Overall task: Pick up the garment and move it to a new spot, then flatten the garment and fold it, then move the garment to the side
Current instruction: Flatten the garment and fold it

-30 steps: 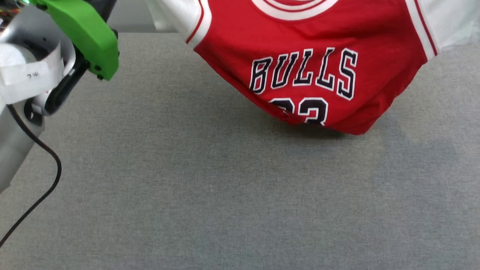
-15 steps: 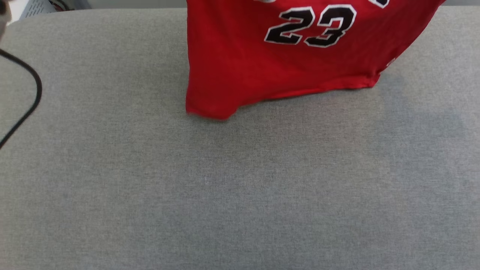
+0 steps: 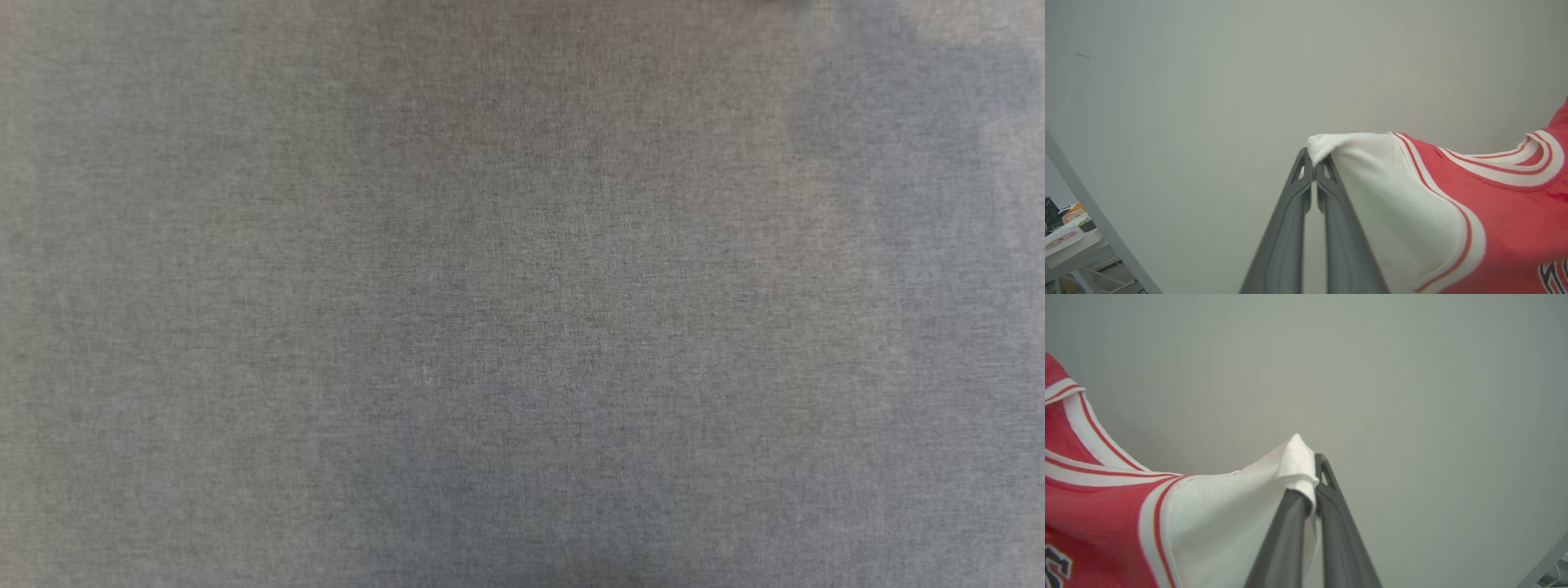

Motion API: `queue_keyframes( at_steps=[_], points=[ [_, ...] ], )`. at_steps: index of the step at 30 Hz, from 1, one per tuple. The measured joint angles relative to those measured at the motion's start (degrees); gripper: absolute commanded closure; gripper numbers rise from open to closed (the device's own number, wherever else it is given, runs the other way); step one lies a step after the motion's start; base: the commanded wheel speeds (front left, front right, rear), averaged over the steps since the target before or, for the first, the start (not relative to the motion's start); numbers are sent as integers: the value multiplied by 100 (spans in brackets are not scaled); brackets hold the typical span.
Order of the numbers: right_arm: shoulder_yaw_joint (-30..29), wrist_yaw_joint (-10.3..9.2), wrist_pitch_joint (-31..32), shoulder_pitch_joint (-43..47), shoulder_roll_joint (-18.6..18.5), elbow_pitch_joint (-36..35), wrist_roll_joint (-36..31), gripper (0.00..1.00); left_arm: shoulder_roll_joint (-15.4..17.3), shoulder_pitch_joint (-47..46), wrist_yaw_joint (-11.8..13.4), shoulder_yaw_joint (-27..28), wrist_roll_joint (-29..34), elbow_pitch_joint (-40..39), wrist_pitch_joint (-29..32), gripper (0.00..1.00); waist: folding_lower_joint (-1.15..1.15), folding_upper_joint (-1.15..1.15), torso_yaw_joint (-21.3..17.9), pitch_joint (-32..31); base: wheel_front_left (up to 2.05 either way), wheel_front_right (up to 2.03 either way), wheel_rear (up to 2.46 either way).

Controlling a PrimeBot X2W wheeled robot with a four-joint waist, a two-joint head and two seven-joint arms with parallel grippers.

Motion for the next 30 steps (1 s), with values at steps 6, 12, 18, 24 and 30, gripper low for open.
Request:
queue_keyframes(
  at_steps=[6, 12, 18, 24, 30],
  points=[
    [339, 0, -474, -387, 234, 675, -75, 100, -21, -123, -100, -115, -21, 554, -252, 100, 0, 0, -36, 178, 0, 0, 0],
    [778, 0, -809, -284, 379, 1188, 160, 100, -30, 215, -119, -223, -203, 883, -548, 100, 0, 0, -67, 145, 0, 0, 0],
    [1454, 0, -1201, 548, 425, 1330, 520, 100, 7, 1373, -137, -297, -553, 989, -850, 100, 0, 0, -65, -89, 0, 0, 0],
    [2038, 0, -1585, 1658, 497, 1298, 1131, 100, 236, 2757, -143, -345, -862, 904, -1223, 100, 0, 0, -70, -450, 0, 0, 0],
    [2508, 0, -1842, 3076, 393, 977, 1683, 100, 450, 4512, 119, -352, -1234, 344, -1495, 100, 0, 0, -61, -923, 0, 0, 0]
  ],
)
